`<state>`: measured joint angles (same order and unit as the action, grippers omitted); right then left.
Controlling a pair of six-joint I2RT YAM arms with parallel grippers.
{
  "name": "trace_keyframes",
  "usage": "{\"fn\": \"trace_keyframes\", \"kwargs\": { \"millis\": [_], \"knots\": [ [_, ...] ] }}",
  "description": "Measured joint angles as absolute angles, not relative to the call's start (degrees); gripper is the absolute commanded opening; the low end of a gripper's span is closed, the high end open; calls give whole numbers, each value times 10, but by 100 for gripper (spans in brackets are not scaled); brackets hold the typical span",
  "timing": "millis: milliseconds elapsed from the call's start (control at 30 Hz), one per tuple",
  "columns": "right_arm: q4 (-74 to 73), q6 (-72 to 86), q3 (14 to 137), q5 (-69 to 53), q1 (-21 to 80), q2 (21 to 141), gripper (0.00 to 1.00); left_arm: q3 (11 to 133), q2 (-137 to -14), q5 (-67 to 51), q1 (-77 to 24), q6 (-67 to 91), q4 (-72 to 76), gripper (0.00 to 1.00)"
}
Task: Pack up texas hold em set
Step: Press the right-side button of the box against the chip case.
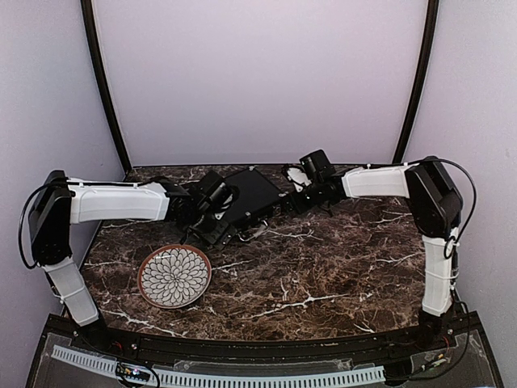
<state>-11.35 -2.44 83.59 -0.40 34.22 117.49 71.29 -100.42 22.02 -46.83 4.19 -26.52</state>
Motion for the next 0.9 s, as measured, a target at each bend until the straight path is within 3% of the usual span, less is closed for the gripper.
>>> {"fn": "trace_keyframes", "kwargs": {
  "millis": [267,900],
  "knots": [
    [-127,-86,860,-18,332,1226,85,713,-1001,188,-444,43,-263,99],
    [-89,-97,887,-36,331,1277,71,713,-1001,174,-421,42,-254,99]
  ]
}}
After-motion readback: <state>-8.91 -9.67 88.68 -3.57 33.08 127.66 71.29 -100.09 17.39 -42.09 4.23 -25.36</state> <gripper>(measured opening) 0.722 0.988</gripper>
